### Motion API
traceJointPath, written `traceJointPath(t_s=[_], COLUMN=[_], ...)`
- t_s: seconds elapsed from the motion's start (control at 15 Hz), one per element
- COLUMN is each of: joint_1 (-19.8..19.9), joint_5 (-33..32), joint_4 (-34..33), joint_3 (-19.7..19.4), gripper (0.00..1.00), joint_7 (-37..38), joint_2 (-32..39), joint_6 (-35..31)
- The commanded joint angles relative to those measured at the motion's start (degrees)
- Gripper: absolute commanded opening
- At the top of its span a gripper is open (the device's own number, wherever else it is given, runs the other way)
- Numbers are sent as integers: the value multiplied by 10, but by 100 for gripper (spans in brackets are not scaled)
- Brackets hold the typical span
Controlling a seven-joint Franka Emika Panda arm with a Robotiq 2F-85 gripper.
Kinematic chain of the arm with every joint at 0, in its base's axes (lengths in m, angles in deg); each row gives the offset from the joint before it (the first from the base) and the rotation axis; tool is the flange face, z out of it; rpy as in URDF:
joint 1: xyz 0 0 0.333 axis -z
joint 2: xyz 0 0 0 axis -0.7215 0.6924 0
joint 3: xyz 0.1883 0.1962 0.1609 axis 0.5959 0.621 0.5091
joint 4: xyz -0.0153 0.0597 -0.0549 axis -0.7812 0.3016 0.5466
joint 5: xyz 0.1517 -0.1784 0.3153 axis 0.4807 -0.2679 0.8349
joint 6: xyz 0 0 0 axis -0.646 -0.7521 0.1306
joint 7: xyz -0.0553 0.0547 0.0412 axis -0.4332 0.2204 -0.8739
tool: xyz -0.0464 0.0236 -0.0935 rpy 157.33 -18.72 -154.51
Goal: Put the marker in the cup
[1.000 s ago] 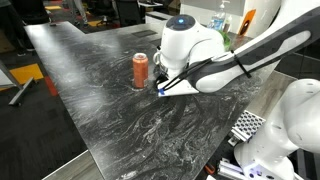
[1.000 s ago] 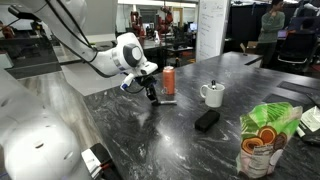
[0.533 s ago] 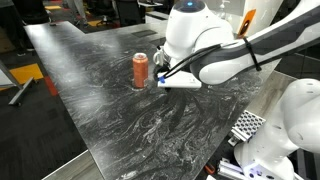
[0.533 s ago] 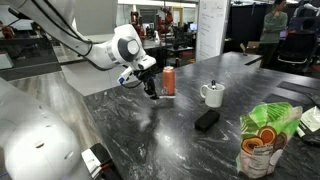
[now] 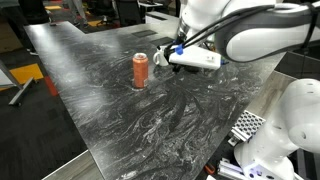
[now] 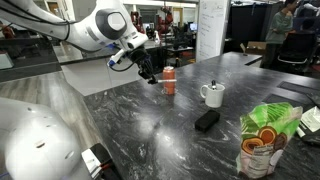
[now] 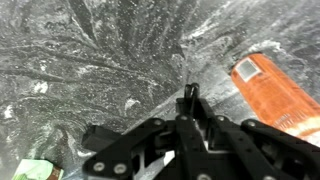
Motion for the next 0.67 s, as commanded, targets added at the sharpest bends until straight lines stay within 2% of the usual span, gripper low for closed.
traceJointPath(t_s=[0.0,0.33,0.6], joint_1=[-5,-1,-31], joint_5=[64,202,356], joint_4=[19,33,46], joint_3=[-64,-166,-235], gripper=[3,3,3], joint_7=[-78,-196,-288], joint_2=[-59,-82,-59], joint_6=[-64,-159,-259])
